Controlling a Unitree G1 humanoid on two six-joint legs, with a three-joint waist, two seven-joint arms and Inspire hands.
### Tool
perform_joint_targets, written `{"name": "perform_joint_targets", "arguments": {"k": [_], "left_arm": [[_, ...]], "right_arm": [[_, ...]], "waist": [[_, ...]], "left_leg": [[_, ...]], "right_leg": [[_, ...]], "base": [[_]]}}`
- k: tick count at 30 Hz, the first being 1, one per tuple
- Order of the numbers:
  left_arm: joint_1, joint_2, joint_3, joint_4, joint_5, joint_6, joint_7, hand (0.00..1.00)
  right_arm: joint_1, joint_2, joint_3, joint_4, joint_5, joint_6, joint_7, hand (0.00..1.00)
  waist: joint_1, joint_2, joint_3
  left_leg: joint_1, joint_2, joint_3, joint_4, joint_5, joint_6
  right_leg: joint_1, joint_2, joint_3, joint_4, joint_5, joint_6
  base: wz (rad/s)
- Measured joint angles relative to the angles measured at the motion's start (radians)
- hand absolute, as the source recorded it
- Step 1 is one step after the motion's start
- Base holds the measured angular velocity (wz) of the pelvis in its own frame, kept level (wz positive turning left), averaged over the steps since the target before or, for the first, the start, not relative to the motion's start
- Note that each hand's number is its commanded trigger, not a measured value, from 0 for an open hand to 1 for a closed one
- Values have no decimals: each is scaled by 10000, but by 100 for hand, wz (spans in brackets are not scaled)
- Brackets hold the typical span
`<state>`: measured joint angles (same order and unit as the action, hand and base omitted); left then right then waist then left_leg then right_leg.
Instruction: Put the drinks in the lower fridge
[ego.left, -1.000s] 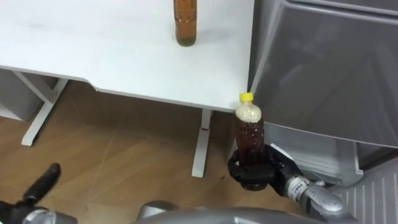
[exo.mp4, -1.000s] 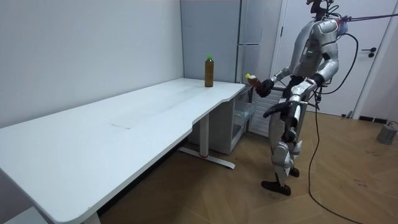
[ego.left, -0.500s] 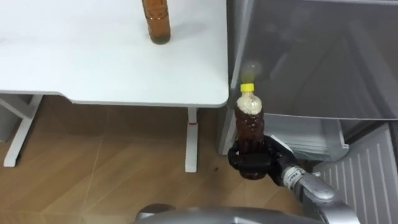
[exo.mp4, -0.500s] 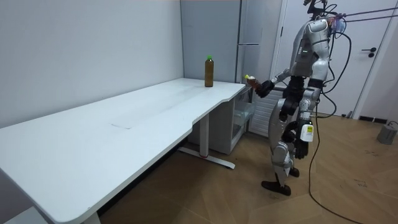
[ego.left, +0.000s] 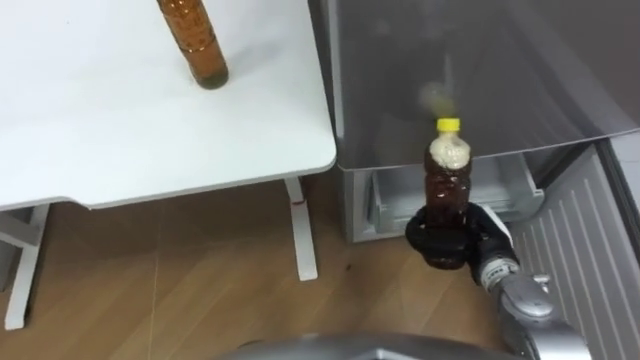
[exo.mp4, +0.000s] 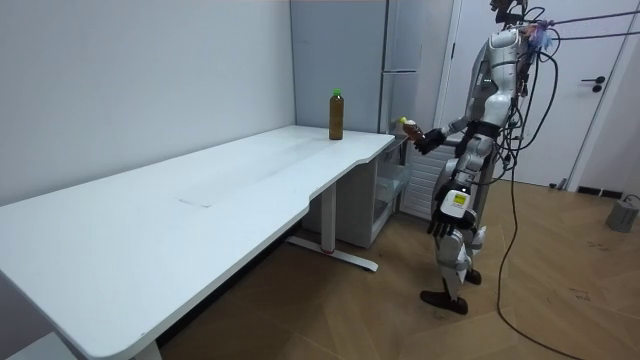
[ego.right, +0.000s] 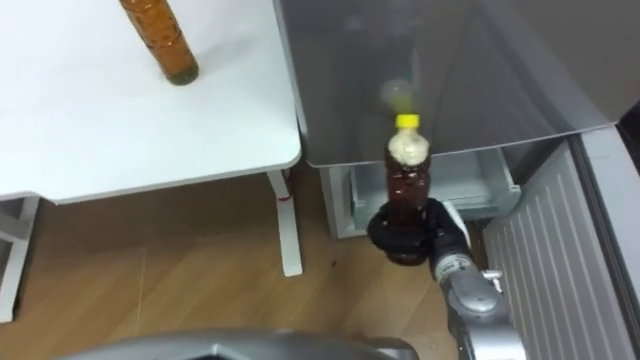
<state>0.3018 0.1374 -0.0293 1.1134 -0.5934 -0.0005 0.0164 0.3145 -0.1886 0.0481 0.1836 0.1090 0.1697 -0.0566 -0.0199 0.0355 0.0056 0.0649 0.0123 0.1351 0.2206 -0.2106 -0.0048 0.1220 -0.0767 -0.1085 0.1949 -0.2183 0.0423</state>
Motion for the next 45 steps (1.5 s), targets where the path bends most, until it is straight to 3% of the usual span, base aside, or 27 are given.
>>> {"name": "perform_joint_targets", "arguments": {"k": [6, 13, 19, 26, 31, 38, 40, 45], "left_arm": [[10, 236, -207, 81, -22, -35, -307, 0], [69, 272, -370, 78, -13, -27, -529, 0], [194, 278, -367, 72, 10, 61, -699, 0], [186, 285, -233, 54, 528, 230, -687, 0], [260, 329, -92, 57, 1231, 273, -720, 0], [486, 327, 100, 39, 1974, 982, -670, 0], [563, 325, 118, 45, 2643, 1267, -699, 0], [588, 302, 136, 45, 3536, 1518, -863, 0]], "right_arm": [[-28, 11, -115, -177, 991, -84, -1019, 100], [-209, 12, -173, -179, 3416, -283, -1803, 100], [-214, 10, -322, -180, 4033, -398, -2396, 100], [-307, -4, -385, -179, 5580, -398, -2812, 100], [-680, -11, -442, -179, 7926, -415, -2907, 100], [-802, -31, -585, -177, 10160, -427, -2901, 100], [-829, -31, -627, -48, 10719, -497, -2825, 100], [-978, -41, -631, 818, 11603, -681, -2348, 100]], "waist": [[11, -193, 22], [-9, -75, 28], [-2, -5, 29], [25, -41, 29], [43, -132, 72], [63, -188, 72], [94, -228, 76], [412, -351, 46]], "left_leg": [[12, -5, 20, 18, -8, 6], [76, -6, 11, 16, -18, 8], [78, -11, 11, 1, -50, 13], [152, -70, -4, -66, -53, 24], [205, -76, -6, 30, -69, 46], [328, -95, -103, 46, -93, 51], [339, -97, -145, 85, -93, 51], [268, -101, -237, 182, -100, 47]], "right_leg": [[-7, -8, 13, -11, -5, 10], [75, -7, -21, -61, -5, 11], [82, -12, -36, -70, -15, 26], [180, -63, -61, -66, -66, 74], [273, -66, -60, -58, -67, 77], [448, -84, -169, -78, -107, 99], [523, -86, -223, -93, -114, 95], [543, -86, -308, -78, -124, 89]], "base": [[-1], [0], [0], [0], [0], [4], [7], [7]]}}
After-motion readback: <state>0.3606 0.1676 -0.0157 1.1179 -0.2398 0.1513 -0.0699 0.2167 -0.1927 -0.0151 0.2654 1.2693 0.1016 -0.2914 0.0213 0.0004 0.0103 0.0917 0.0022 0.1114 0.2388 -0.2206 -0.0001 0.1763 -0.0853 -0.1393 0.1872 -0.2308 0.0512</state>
